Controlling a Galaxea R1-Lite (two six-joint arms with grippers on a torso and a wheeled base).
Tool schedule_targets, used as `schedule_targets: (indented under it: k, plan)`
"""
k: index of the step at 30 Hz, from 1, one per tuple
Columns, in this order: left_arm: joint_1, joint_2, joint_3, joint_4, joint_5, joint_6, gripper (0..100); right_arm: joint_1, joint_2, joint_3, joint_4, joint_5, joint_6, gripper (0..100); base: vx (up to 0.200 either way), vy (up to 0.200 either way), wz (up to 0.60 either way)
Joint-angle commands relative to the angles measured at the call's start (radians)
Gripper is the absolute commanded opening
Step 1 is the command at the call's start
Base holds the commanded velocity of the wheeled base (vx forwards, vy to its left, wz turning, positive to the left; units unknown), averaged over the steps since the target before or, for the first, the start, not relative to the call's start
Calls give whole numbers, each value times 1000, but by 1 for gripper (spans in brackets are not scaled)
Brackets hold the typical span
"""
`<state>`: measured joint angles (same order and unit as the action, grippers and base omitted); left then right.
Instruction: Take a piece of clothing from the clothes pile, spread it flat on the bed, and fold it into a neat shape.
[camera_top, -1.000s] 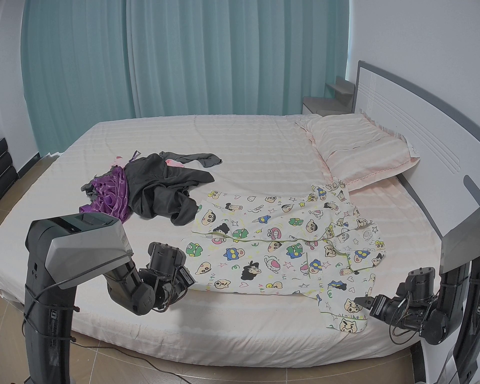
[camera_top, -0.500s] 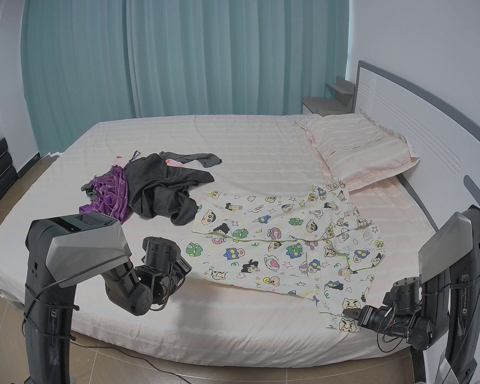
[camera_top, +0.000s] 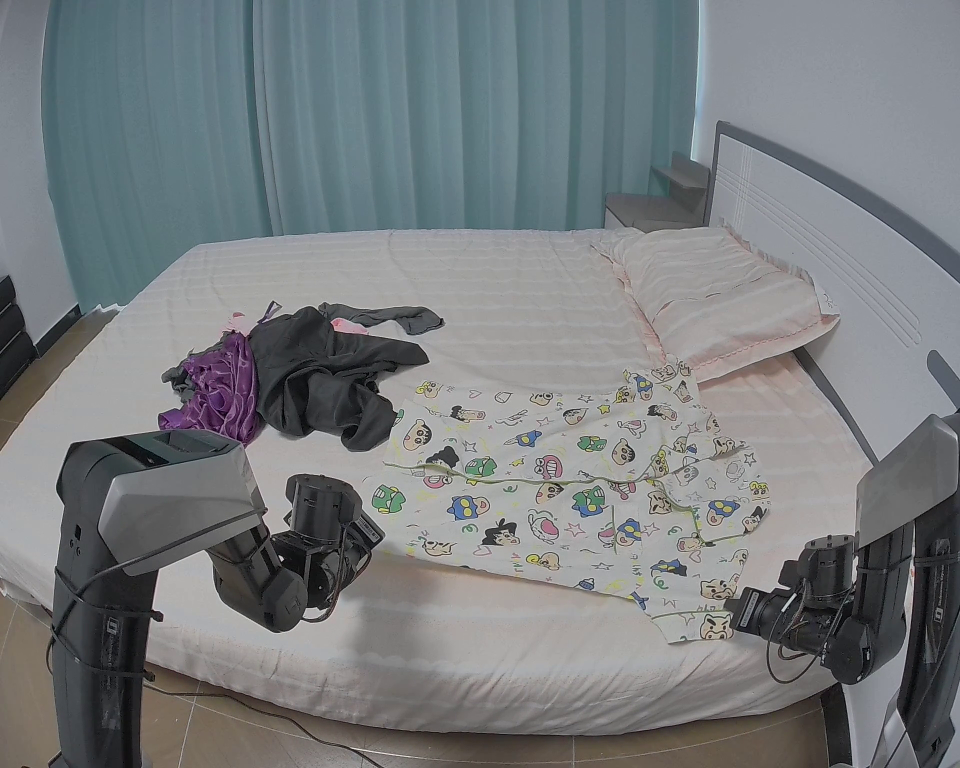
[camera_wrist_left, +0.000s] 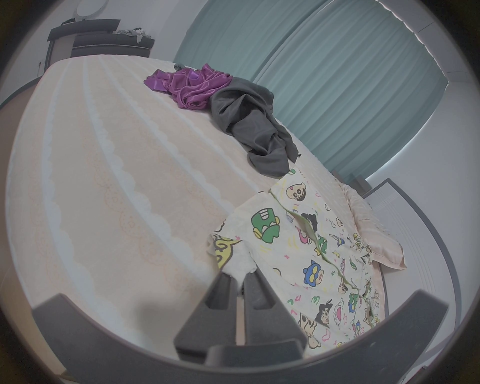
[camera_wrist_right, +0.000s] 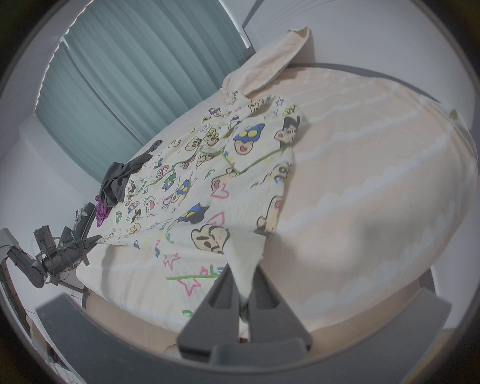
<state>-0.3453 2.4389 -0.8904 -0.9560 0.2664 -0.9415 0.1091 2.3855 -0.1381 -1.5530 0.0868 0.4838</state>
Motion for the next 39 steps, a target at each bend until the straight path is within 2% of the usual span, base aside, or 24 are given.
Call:
schedule_targets:
  k: [1,6,7,10,16,19,22,25,26,27,29,33,39]
  plan:
    - [3,11,-2,-26,2,0,0,-40,17,-12,-15,36,-16,0,0,0,0]
    - [6,32,-5,-72,24,3,0,-57,29,-18,-15,97,-54,0,0,0,0]
    - [6,32,-5,-72,24,3,0,-57,29,-18,-15,97,-56,100,0,0,0]
    - [6,31,-5,-72,24,3,0,-62,29,-18,-15,99,-82,100,0,0,0]
    - [6,28,4,-72,22,1,0,-72,29,5,-16,151,-134,100,0,0,0]
    - [5,28,5,-72,22,1,0,-72,35,11,-16,176,-192,100,0,0,0]
    - [5,28,7,-72,22,1,0,-72,40,8,-16,194,-257,100,0,0,0]
    - [5,28,8,-72,22,1,0,-77,46,15,-16,218,-364,100,0,0,0]
    - [5,28,8,-72,22,1,0,-77,46,15,-16,218,-364,100,0,0,0]
    - [5,28,8,-72,22,1,0,-88,47,32,-16,278,-455,100,0,0,0]
    - [5,28,10,-72,22,1,0,-95,49,35,-16,320,-518,100,0,0,0]
    - [5,28,11,-72,22,1,0,-103,58,28,-16,326,-551,100,0,0,0]
    - [3,28,13,-72,22,1,0,-95,67,5,-16,329,-550,100,0,0,0]
